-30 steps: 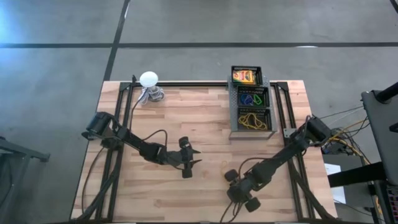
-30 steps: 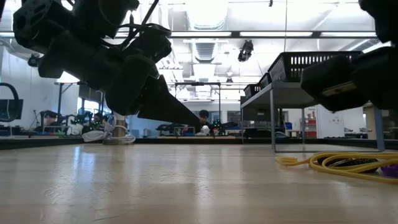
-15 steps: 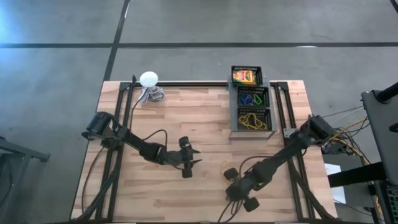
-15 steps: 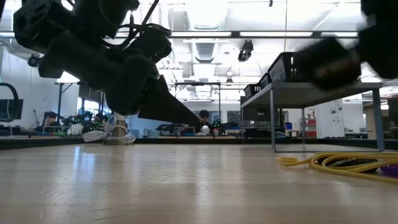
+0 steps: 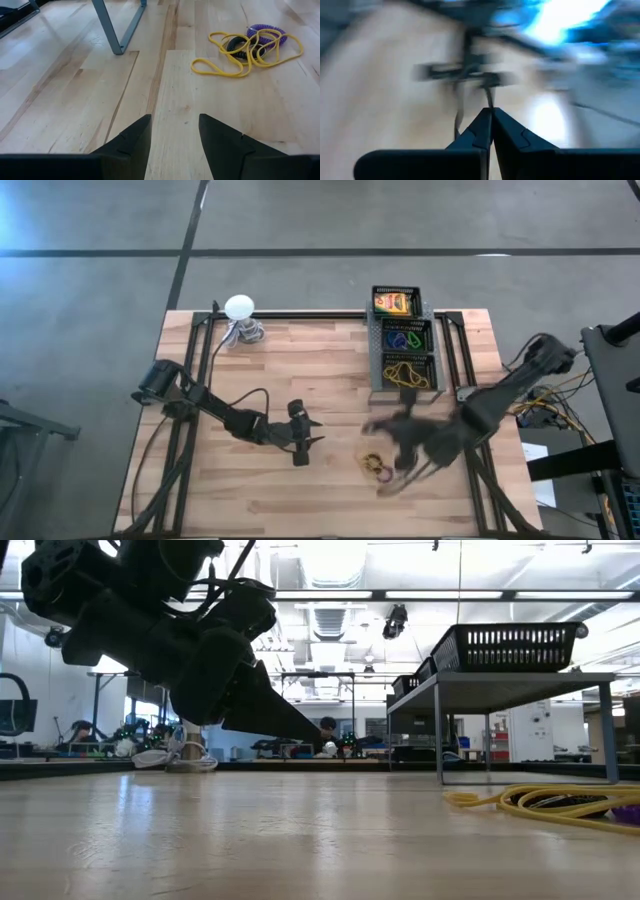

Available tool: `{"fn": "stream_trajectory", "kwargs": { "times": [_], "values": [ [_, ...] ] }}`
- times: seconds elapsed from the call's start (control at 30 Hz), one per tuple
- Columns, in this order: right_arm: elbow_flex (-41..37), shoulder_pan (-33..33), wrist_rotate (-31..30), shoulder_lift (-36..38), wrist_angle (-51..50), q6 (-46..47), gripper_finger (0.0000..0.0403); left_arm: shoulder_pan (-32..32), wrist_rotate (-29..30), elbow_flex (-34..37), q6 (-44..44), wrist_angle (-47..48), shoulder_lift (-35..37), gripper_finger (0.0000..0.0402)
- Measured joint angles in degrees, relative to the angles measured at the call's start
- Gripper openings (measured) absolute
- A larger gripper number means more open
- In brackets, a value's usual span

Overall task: Pick & Place Office Desk Supplies
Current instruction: Put the black rubber band into the bottom black bin on the shelf, then put the violet spring keychain into the middle black bin on the shelf

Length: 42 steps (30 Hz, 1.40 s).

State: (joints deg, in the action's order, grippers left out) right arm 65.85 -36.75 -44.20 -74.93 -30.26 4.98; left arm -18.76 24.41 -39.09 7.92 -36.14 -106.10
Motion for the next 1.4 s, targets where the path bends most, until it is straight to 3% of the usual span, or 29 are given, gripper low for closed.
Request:
{"fn": "stream_trajectory", "kwargs": {
  "times": [0.07, 0.13, 0.33, 0.43, 0.63, 0.73, 0.87, 1.17, 1.27, 1.4],
  "values": [
    [-0.95, 0.79, -7.21, 3.70, -1.07, 0.04, 0.0009, 0.00, 0.00, 0.00, 0.00, 0.02, 0.00, 0.0168],
    [-2.24, 2.43, -10.69, 7.43, -2.42, 1.04, 0.0009, 0.00, 0.01, 0.00, 0.00, 0.02, 0.00, 0.0168],
    [-8.81, 12.76, -10.94, 16.72, -3.68, 8.34, 0.0009, 0.00, -0.01, 0.00, 0.00, 0.00, 0.00, 0.0168],
    [-11.66, 19.76, -4.88, 19.61, -5.92, 11.54, 0.0009, 0.00, 0.00, 0.00, 0.00, 0.02, 0.00, 0.0168],
    [-15.17, 32.30, 15.10, 20.70, -10.66, 14.64, 0.0009, 0.00, 0.00, 0.00, -0.02, 0.02, 0.00, 0.0168],
    [-15.60, 35.18, 19.01, 20.28, -13.40, 15.75, 0.0010, 0.00, 0.00, 0.00, -0.04, 0.02, 0.00, 0.0168],
    [-15.31, 36.44, 19.30, 20.06, -17.83, 17.48, 0.0034, 0.00, 0.01, 0.00, -0.04, 0.24, 0.00, 0.0168],
    [-11.24, 36.42, 18.66, 20.17, -17.71, 18.52, 0.0123, 0.00, 0.00, 0.02, -0.11, 0.44, 0.00, 0.0168],
    [-8.90, 34.60, 18.51, 20.05, -16.65, 18.62, 0.0130, 0.00, -0.01, 0.01, -0.19, 0.44, 0.00, 0.0168],
    [-8.39, 27.47, 18.53, 18.50, -12.25, 17.72, 0.0119, 0.00, 0.01, 0.02, -0.17, 0.44, 0.00, 0.0168]
  ]
}}
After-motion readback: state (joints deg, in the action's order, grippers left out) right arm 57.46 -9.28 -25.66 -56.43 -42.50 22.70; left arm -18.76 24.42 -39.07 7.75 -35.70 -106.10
